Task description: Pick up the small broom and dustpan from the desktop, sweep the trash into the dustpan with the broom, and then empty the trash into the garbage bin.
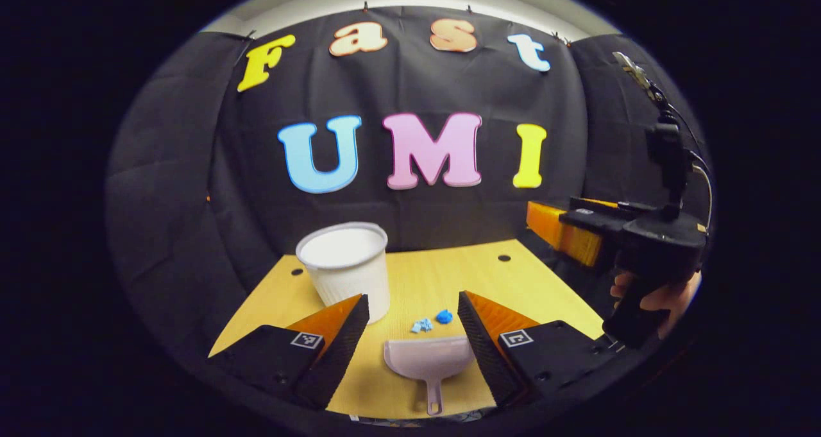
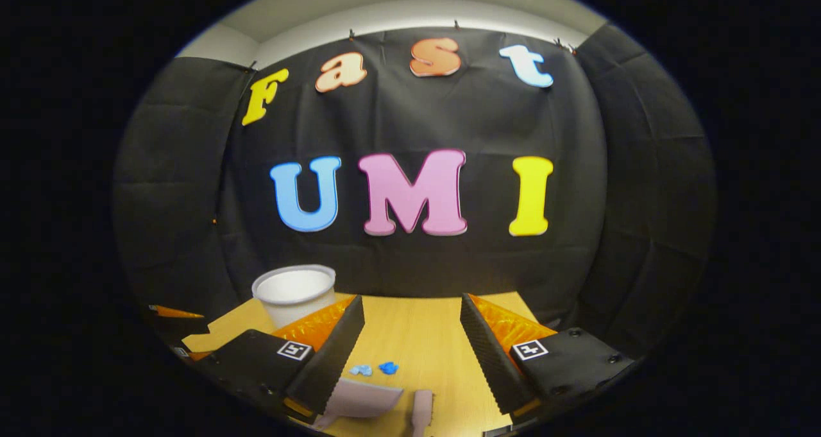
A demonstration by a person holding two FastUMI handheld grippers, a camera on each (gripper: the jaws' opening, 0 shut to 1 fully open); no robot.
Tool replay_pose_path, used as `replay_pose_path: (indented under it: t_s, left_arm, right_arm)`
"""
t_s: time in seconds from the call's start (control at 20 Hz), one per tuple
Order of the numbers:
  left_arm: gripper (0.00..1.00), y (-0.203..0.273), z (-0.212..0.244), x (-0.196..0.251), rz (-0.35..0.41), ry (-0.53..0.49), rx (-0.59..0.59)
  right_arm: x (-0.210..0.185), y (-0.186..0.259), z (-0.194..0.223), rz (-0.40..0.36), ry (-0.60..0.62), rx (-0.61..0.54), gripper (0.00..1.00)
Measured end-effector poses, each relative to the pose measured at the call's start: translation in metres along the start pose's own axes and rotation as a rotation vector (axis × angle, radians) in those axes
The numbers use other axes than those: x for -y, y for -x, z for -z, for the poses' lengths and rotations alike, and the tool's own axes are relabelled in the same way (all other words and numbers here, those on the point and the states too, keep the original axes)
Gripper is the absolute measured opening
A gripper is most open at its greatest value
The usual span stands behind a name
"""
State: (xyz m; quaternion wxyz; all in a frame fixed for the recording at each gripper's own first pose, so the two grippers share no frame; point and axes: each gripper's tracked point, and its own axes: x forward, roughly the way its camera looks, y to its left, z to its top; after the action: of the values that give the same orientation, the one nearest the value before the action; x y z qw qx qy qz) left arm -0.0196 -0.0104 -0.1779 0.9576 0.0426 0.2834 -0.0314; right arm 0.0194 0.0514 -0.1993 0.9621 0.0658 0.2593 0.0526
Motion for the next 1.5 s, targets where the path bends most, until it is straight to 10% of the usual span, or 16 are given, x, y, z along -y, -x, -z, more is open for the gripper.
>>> replay_pose_path:
  t_s: [0.6, 1.25, 1.35, 1.5]
  left_arm:
    - [0.84, -0.051, 0.177, 0.02, 0.105, 0.009, -0.895]
    - [0.85, -0.086, 0.22, 0.021, 0.103, 0.001, -1.118]
    - [0.84, -0.088, 0.225, 0.021, 0.116, 0.005, -1.143]
    - [0.65, -0.093, 0.229, 0.027, 0.113, 0.038, -1.159]
  right_arm:
    - [0.018, 0.019, 0.288, -0.005, -0.091, -1.037, 0.97]
    - [0.021, 0.014, 0.37, 0.072, -0.057, -1.401, 0.98]
    - [0.025, 0.011, 0.374, 0.074, -0.017, -1.417, 0.9]
    - [0.027, 0.013, 0.381, 0.084, -0.011, -1.458, 0.5]
